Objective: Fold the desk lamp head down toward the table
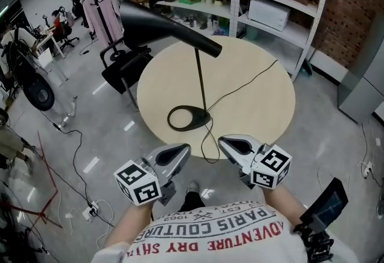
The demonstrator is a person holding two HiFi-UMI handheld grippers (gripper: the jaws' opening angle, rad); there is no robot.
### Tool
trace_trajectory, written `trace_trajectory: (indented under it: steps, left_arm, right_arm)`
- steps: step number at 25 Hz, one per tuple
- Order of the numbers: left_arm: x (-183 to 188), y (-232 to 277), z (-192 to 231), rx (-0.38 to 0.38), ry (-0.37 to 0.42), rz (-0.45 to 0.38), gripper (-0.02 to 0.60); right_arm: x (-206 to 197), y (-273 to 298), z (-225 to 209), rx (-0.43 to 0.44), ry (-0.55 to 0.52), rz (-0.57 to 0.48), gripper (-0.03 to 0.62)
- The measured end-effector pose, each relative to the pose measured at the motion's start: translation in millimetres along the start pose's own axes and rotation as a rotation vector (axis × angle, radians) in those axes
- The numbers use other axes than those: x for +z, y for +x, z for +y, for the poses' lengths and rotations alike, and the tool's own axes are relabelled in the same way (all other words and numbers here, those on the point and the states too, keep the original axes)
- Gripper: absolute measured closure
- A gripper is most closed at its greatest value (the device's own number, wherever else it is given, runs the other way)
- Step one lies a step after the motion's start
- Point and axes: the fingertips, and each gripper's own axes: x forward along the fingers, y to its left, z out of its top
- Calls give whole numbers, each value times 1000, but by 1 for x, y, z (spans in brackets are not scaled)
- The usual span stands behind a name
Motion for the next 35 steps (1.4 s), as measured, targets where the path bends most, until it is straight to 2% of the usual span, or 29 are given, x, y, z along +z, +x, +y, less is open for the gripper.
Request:
trace_trajectory:
  steps: [6, 9, 13, 17, 22, 27, 34, 35]
  left_arm:
    - [28, 10, 52, 1, 1, -3, 581]
    - [40, 10, 75, 12, 1, -2, 581]
    - [49, 13, 95, -9, -1, -6, 581]
    - [62, 16, 113, 6, 7, 1, 581]
    - [76, 18, 126, 6, 16, -16, 581]
    - [92, 15, 134, 1, 51, -27, 580]
    - [135, 3, 142, -4, 96, -85, 575]
    - [141, 1, 143, -6, 105, -93, 532]
  right_arm:
    - [18, 41, -45, -46, -10, -12, 591]
    - [23, 64, -63, -65, -47, 5, 591]
    - [34, 90, -82, -80, -122, 26, 591]
    - [43, 107, -104, -120, -125, 23, 568]
    - [50, 119, -131, -208, -150, 12, 517]
    - [56, 133, -155, -297, -204, 7, 508]
    - [47, 152, -170, -304, -194, 31, 503]
    - [45, 153, -171, -306, -194, 30, 513]
